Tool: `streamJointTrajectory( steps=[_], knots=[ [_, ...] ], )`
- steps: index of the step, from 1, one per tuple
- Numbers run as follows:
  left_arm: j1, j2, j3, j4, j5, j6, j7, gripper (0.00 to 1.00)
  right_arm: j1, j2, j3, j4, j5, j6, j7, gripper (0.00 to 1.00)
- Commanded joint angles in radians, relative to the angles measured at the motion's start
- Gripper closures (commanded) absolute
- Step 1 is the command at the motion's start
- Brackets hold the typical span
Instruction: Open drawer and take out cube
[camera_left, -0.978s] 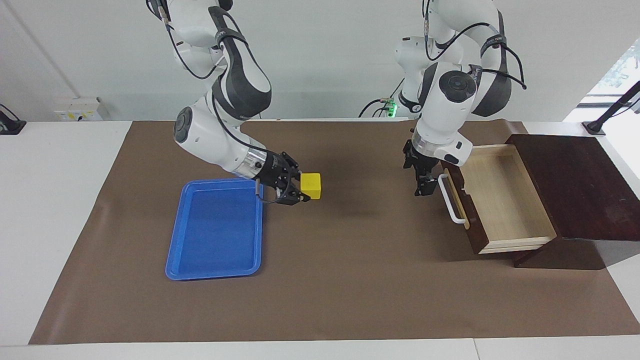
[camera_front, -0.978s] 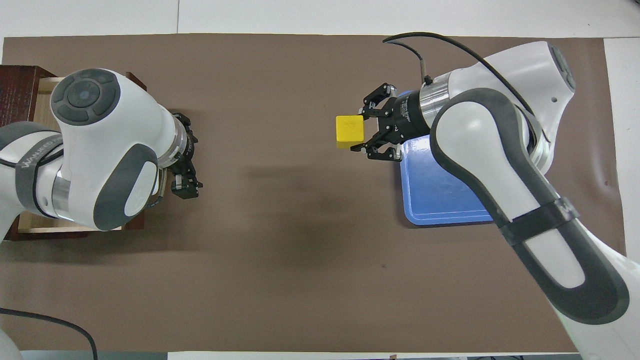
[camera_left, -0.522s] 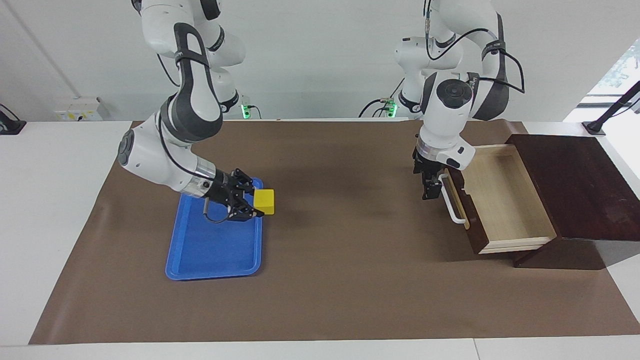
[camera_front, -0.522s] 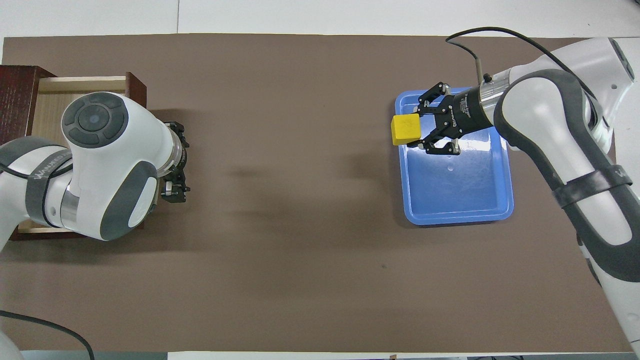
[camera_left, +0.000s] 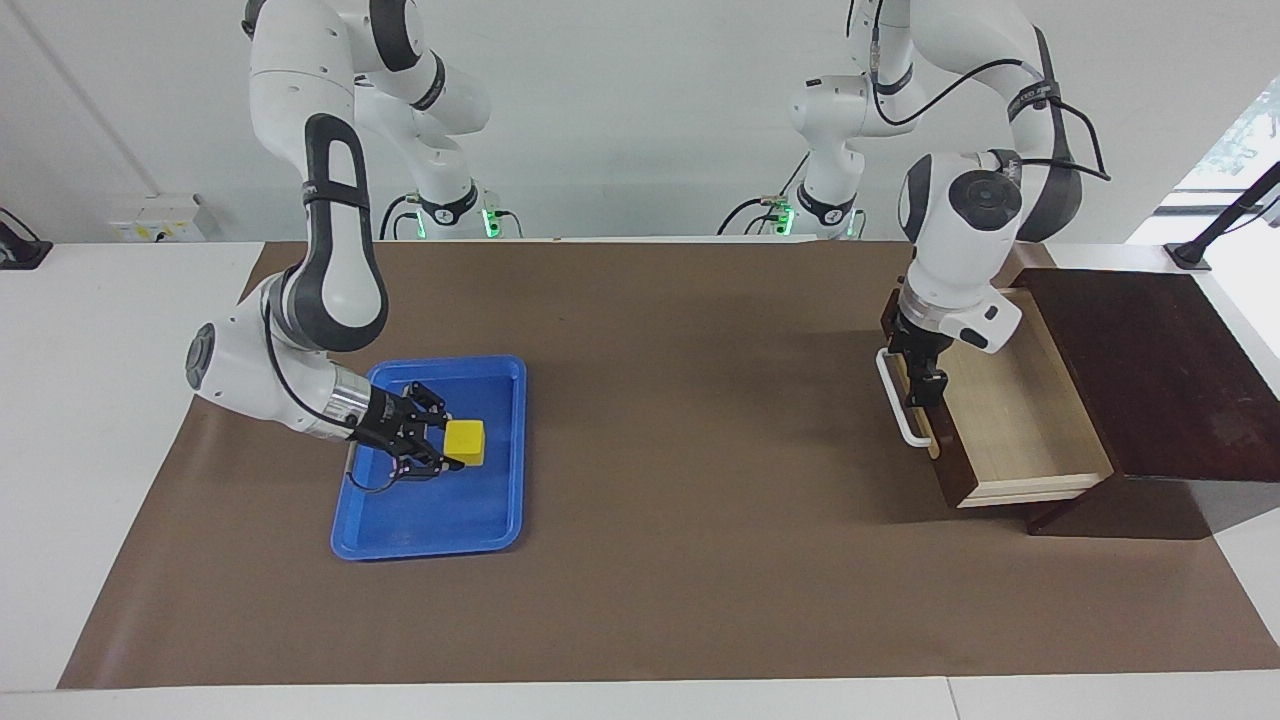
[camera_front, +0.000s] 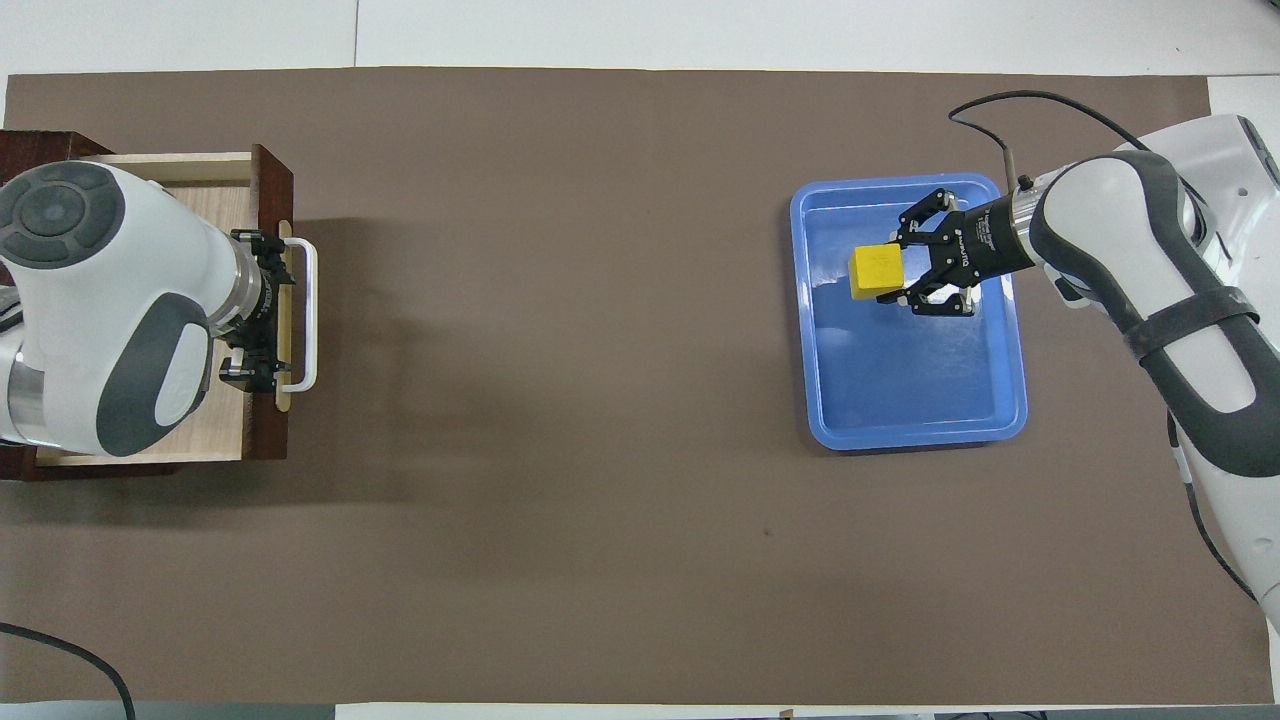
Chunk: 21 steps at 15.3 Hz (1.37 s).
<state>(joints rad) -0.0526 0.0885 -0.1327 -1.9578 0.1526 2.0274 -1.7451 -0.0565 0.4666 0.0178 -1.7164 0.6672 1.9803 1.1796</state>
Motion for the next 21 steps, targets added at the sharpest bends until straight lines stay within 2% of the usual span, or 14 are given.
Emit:
streamJointTrajectory(
  steps=[1,5,12,13,14,15,16,19,21],
  knots=[
    [0.074,-0.016,-0.008,-0.010,0.053,0.028,0.036,0.00,-0.013,-0.017,-0.001,-0.060,-0.014,0.032,-0.032,1.00],
    [0.186,-0.004,-0.008,-0.004,0.053,0.082,0.093,0.00,-0.014,-0.037,-0.033,-0.141,-0.014,0.057,-0.181,1.00],
    [0.332,-0.001,-0.010,-0.013,0.051,0.160,0.232,0.00,-0.016,-0.048,-0.036,-0.181,-0.014,0.083,-0.227,1.00],
    [0.345,0.000,-0.011,-0.013,0.051,0.169,0.245,0.00,-0.016,-0.049,-0.036,-0.186,-0.014,0.084,-0.230,0.85],
    [0.346,0.000,-0.011,-0.009,0.051,0.168,0.245,0.00,-0.020,-0.051,-0.038,-0.187,-0.014,0.089,-0.236,0.52],
    [0.335,0.004,-0.011,-0.001,0.051,0.149,0.242,0.00,-0.026,-0.054,-0.039,-0.187,-0.014,0.087,-0.262,0.01],
    [0.324,0.004,-0.013,0.005,0.051,0.122,0.242,0.00,-0.026,-0.054,-0.039,-0.192,-0.014,0.086,-0.285,0.00],
    [0.248,0.013,-0.016,0.115,0.033,-0.060,0.246,0.00,-0.026,-0.055,-0.039,-0.193,-0.014,0.083,-0.354,0.00],
    [0.218,-0.009,-0.021,0.146,0.016,-0.136,0.284,0.00,-0.026,-0.055,-0.039,-0.198,-0.014,0.084,-0.351,0.00]
  ],
)
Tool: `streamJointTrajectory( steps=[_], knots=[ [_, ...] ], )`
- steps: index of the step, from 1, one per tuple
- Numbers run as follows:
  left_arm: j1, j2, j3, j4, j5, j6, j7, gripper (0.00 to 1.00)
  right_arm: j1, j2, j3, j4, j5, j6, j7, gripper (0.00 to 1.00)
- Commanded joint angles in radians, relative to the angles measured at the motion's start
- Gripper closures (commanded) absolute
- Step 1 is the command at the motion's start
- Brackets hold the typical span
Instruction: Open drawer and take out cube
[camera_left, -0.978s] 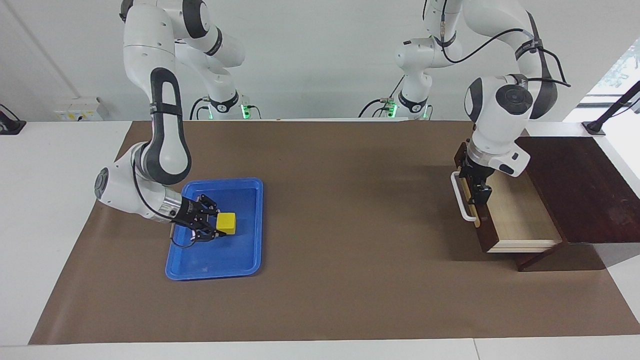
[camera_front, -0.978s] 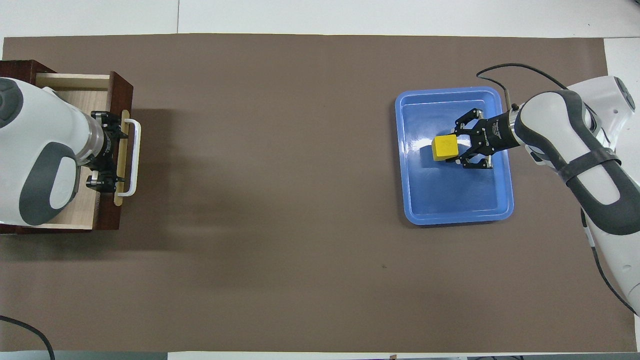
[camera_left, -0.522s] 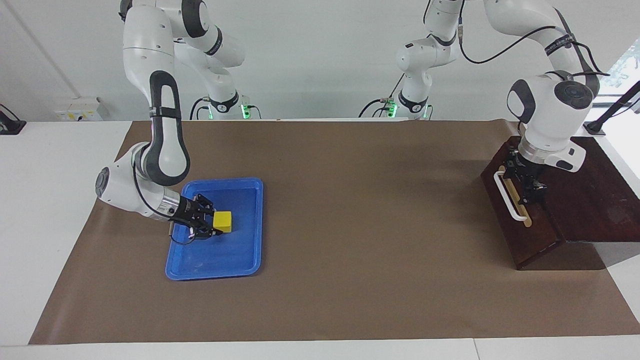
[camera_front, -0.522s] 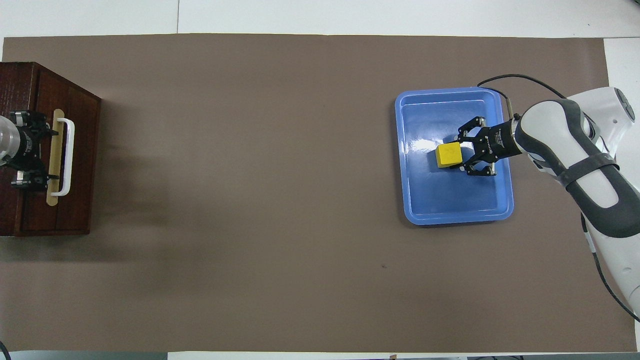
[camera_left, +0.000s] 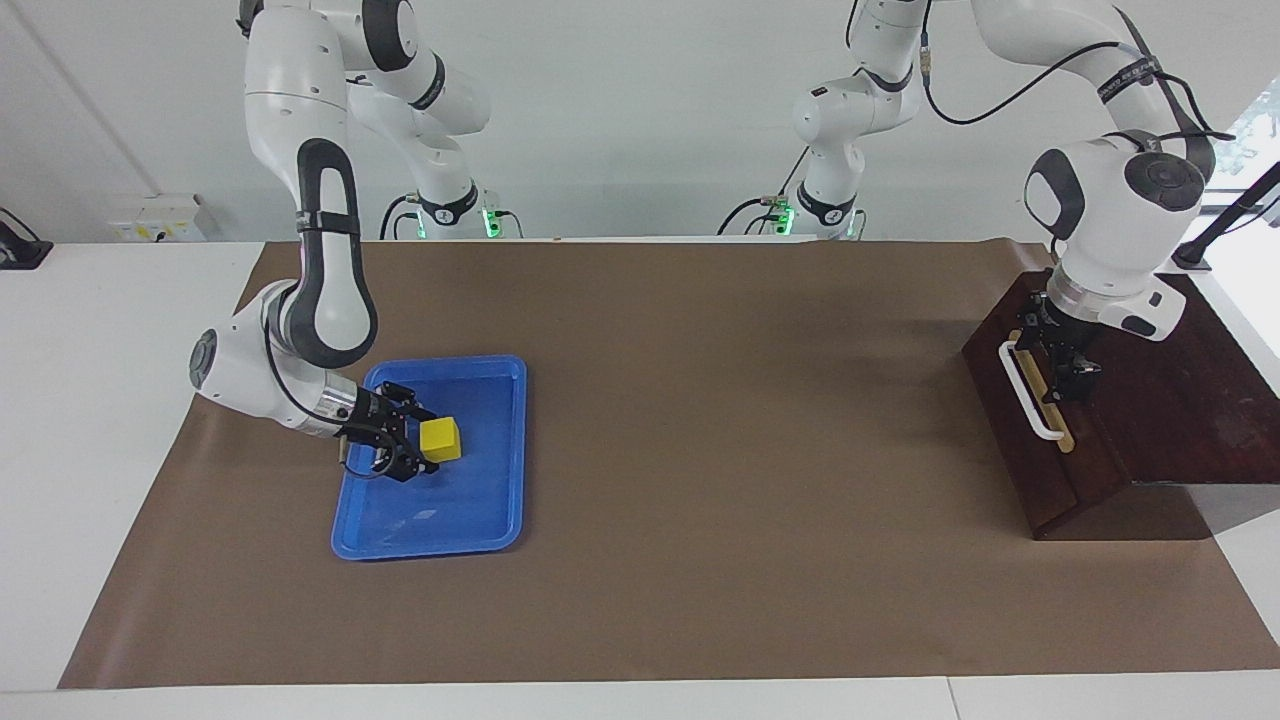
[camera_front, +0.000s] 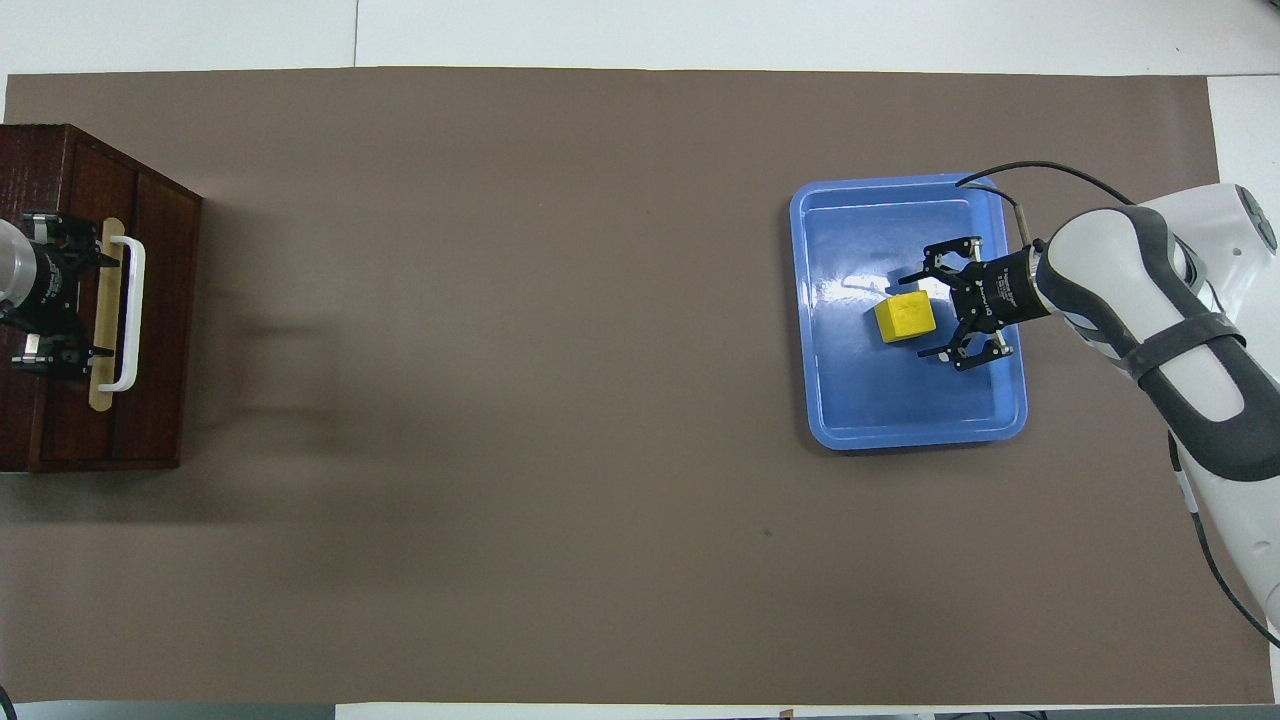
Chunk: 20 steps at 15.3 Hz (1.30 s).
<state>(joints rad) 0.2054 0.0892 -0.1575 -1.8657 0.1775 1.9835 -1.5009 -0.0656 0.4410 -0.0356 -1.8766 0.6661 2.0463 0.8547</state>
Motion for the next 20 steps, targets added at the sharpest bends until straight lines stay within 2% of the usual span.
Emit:
streamJointTrajectory(
  steps=[1,4,7,10,12,16,18,20],
  knots=[
    [-0.040,-0.032,-0.003,0.056,-0.032,-0.116,0.094,0.00,-0.016,-0.030,0.014,-0.038,-0.013,0.020,-0.023,0.00],
    [-0.041,-0.083,-0.002,0.056,-0.122,-0.184,0.327,0.00,-0.017,-0.030,0.014,-0.038,-0.013,0.020,-0.019,0.00],
    [-0.083,-0.123,-0.007,0.056,-0.128,-0.291,0.557,0.00,-0.016,-0.030,0.014,-0.033,-0.013,0.017,-0.016,0.00],
    [-0.093,-0.160,-0.017,0.066,-0.131,-0.405,0.898,0.00,-0.016,-0.030,0.014,-0.009,-0.013,-0.008,0.007,0.00],
    [-0.101,-0.163,-0.014,0.068,-0.165,-0.422,1.077,0.00,-0.014,-0.030,0.014,0.023,-0.013,-0.040,0.021,0.00],
    [-0.136,-0.138,-0.010,0.088,-0.182,-0.430,1.209,0.00,-0.003,-0.044,0.014,0.082,-0.013,-0.101,0.093,0.00],
    [-0.143,-0.100,-0.004,0.150,-0.182,-0.459,1.284,0.00,0.006,-0.067,0.014,0.083,-0.013,-0.123,0.115,0.00],
    [-0.197,-0.037,0.038,0.250,-0.182,-0.503,1.312,0.00,0.012,-0.105,0.014,0.085,-0.014,-0.149,0.141,0.00]
  ],
)
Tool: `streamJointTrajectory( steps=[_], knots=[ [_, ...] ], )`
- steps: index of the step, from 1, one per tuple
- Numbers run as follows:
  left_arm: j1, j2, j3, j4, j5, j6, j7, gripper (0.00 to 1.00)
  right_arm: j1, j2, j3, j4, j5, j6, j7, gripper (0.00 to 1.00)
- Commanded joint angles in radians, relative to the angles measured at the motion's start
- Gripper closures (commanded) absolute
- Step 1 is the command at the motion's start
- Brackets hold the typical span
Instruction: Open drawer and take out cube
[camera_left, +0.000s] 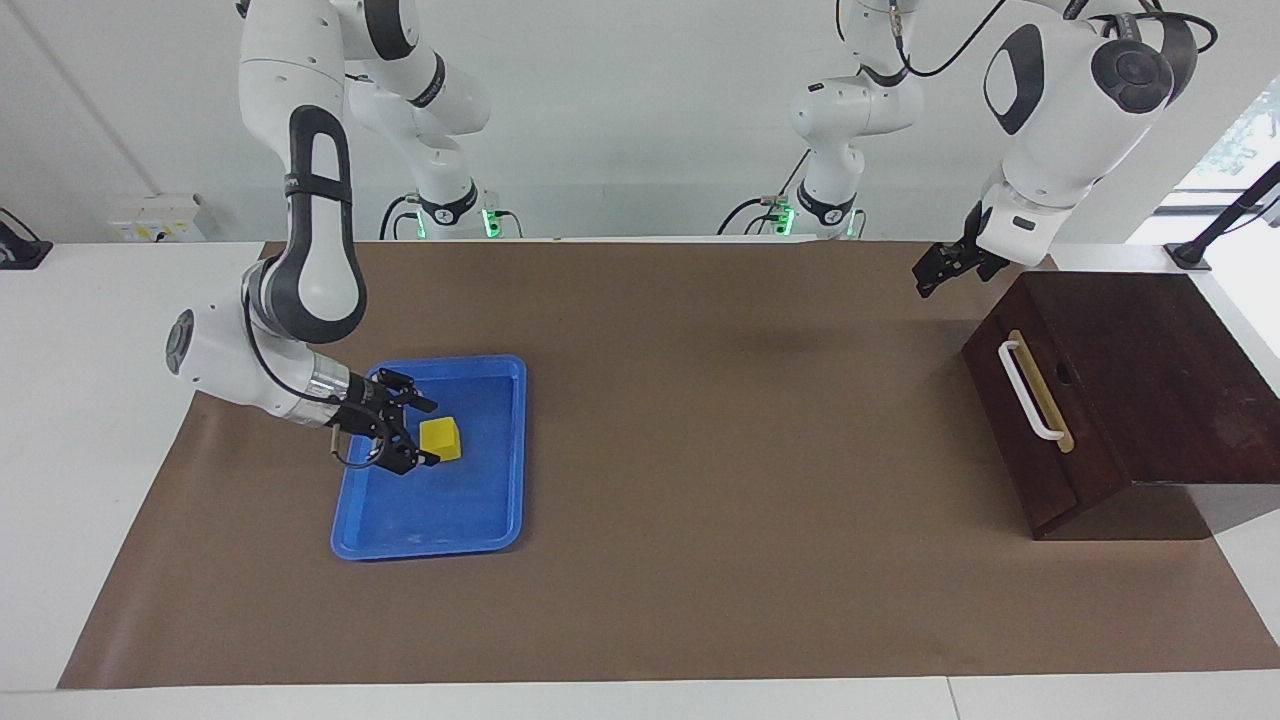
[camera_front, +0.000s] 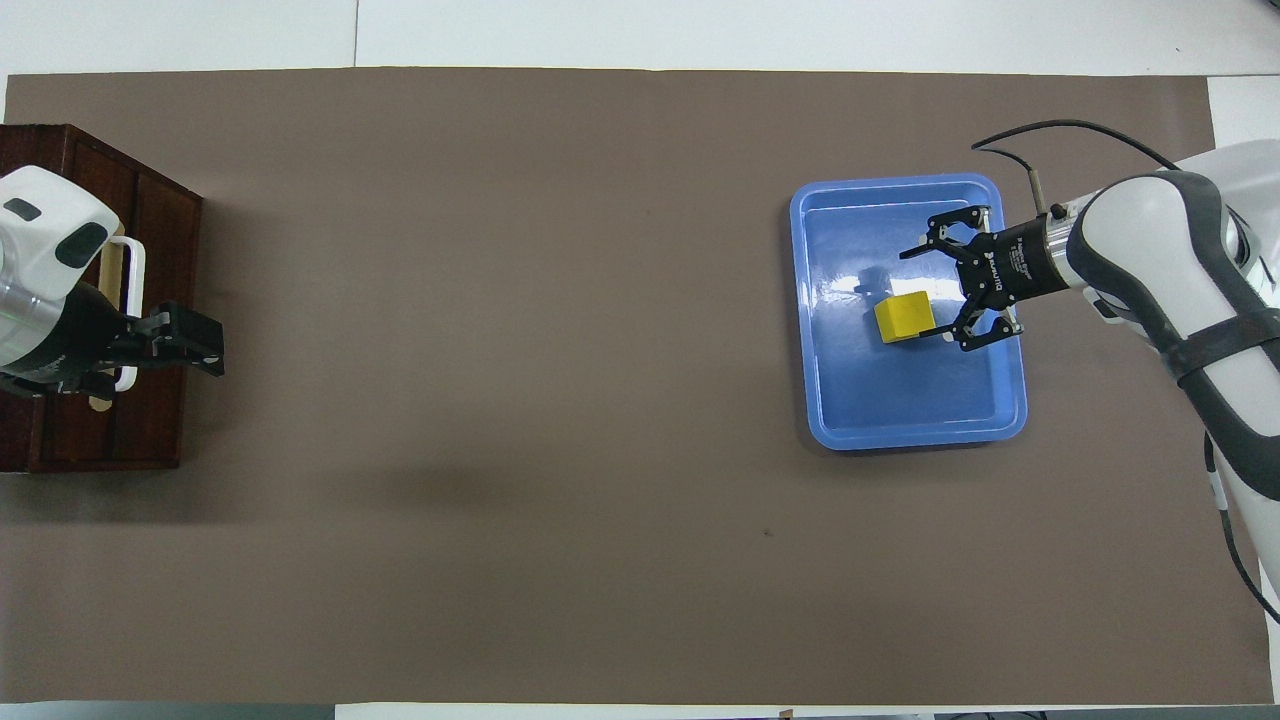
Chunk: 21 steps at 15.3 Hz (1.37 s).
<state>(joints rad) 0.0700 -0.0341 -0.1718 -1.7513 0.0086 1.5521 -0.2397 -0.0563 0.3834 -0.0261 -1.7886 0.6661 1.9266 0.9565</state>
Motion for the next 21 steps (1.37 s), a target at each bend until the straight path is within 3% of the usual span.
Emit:
streamJointTrajectory(
  steps=[1,4,9,15,18,21],
  knots=[
    [-0.088,0.092,0.067,0.163,-0.013,-0.087,0.051,0.00,0.007,-0.069,0.005,-0.003,-0.016,-0.043,0.047,0.00],
    [-0.118,0.082,0.080,0.165,-0.012,-0.116,0.117,0.00,0.009,-0.168,0.018,0.012,-0.092,-0.098,0.071,0.00],
    [-0.107,0.045,0.080,0.164,-0.009,-0.116,0.148,0.00,0.091,-0.178,0.020,0.196,-0.299,-0.263,0.041,0.00],
    [-0.110,0.020,0.080,0.121,-0.010,-0.086,0.149,0.00,0.151,-0.248,0.020,0.242,-0.515,-0.348,-0.445,0.00],
    [-0.114,0.020,0.075,0.127,-0.010,-0.070,0.137,0.00,0.144,-0.271,0.020,0.244,-0.673,-0.338,-0.860,0.00],
    [-0.118,-0.015,0.069,0.086,-0.010,-0.052,0.145,0.00,0.095,-0.290,0.034,0.247,-0.681,-0.321,-0.988,0.00]
  ],
)
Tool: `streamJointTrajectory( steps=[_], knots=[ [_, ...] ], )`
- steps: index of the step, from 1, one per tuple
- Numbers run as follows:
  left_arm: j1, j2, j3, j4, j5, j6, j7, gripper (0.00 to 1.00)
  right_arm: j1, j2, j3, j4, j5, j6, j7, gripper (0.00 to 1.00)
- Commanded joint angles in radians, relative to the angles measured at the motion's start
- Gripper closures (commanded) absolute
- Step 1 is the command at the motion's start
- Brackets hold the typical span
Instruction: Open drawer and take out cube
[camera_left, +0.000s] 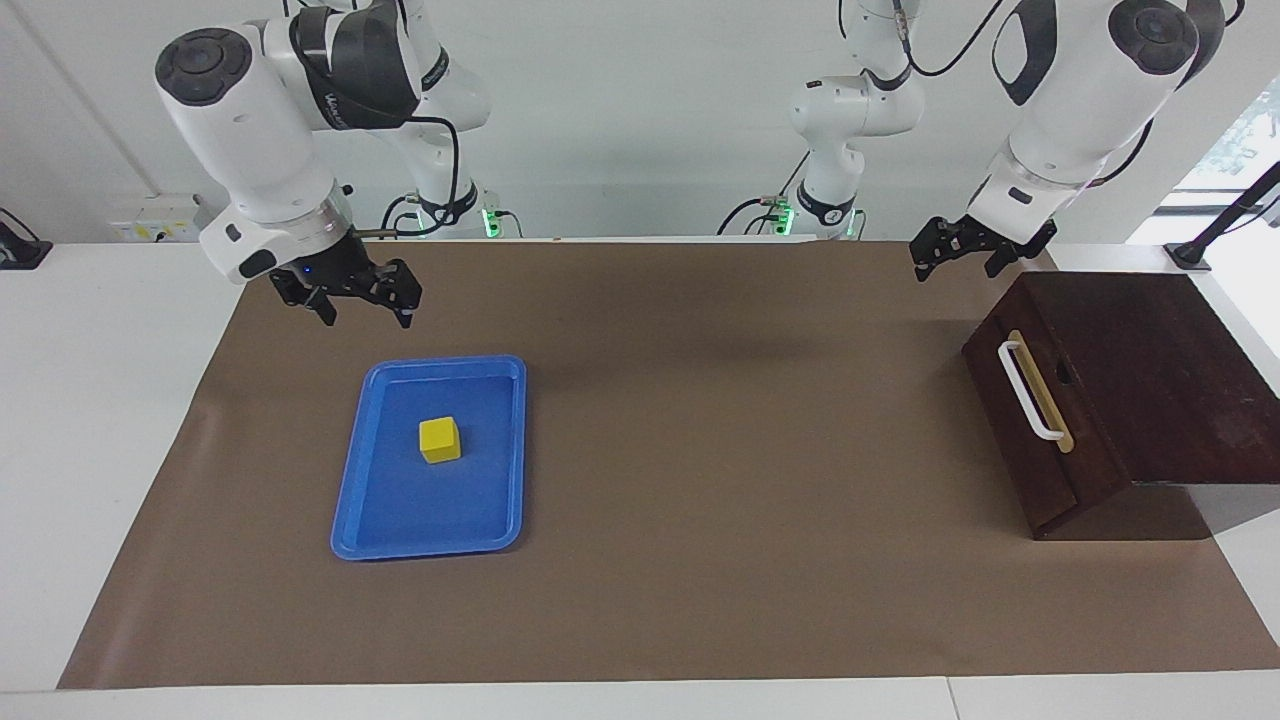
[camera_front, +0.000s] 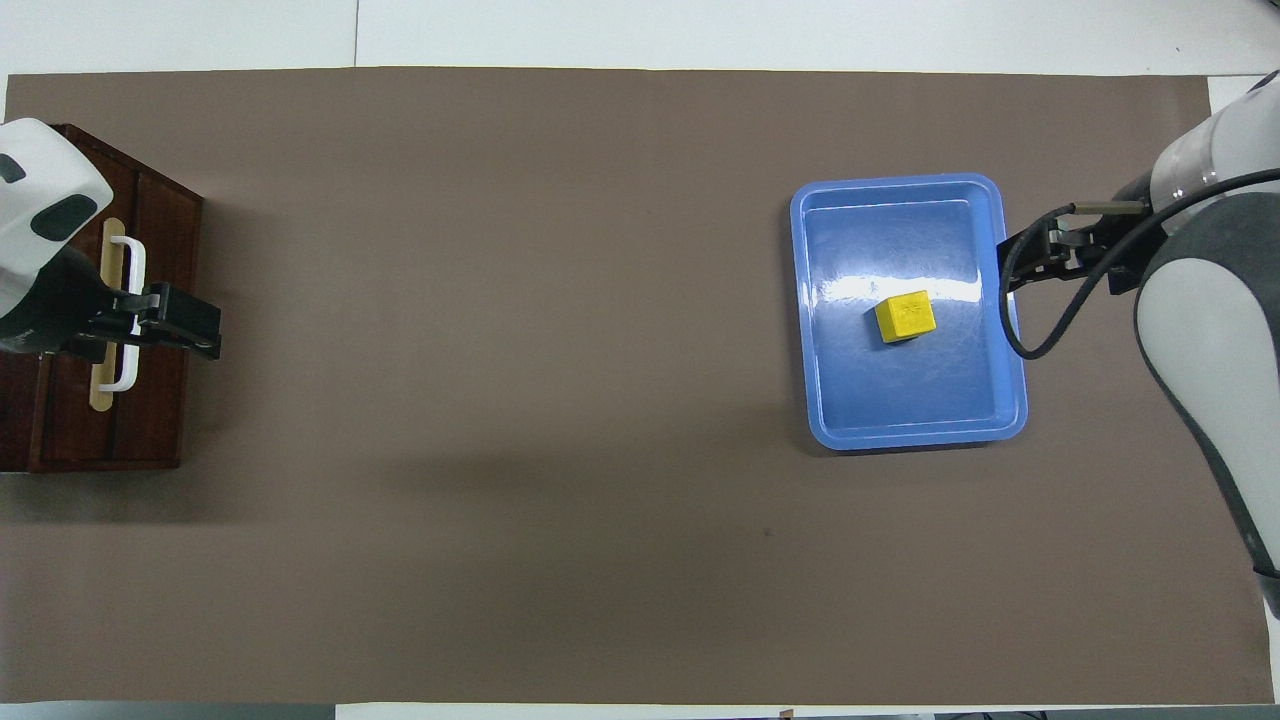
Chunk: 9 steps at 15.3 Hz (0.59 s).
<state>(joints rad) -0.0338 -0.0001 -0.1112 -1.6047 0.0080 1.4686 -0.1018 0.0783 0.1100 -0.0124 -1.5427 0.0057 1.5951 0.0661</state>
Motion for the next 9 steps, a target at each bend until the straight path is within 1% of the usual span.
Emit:
streamJointTrajectory(
  steps=[1,2,4,6,7,9],
  knots=[
    [-0.012,-0.070,0.008,-0.102,-0.009,0.071,0.008,0.00,-0.060,-0.024,0.034,0.006,-0.021,0.011,-0.124,0.00],
    [-0.011,-0.080,0.008,-0.125,-0.011,0.090,0.008,0.00,-0.078,-0.039,0.041,0.006,-0.019,-0.001,-0.143,0.00],
    [-0.008,-0.086,0.008,-0.136,-0.011,0.095,0.010,0.00,-0.104,-0.088,0.058,-0.013,-0.015,-0.038,-0.143,0.00],
    [-0.005,-0.090,0.008,-0.144,-0.011,0.090,0.010,0.00,-0.138,-0.118,0.069,-0.014,-0.015,-0.107,-0.143,0.00],
    [-0.005,-0.093,0.008,-0.150,-0.011,0.091,0.010,0.00,-0.150,-0.118,0.069,-0.019,-0.015,-0.125,-0.143,0.00],
    [-0.008,-0.093,0.008,-0.150,-0.014,0.096,0.008,0.00,-0.166,-0.128,0.069,-0.074,-0.015,-0.098,-0.141,0.00]
  ],
)
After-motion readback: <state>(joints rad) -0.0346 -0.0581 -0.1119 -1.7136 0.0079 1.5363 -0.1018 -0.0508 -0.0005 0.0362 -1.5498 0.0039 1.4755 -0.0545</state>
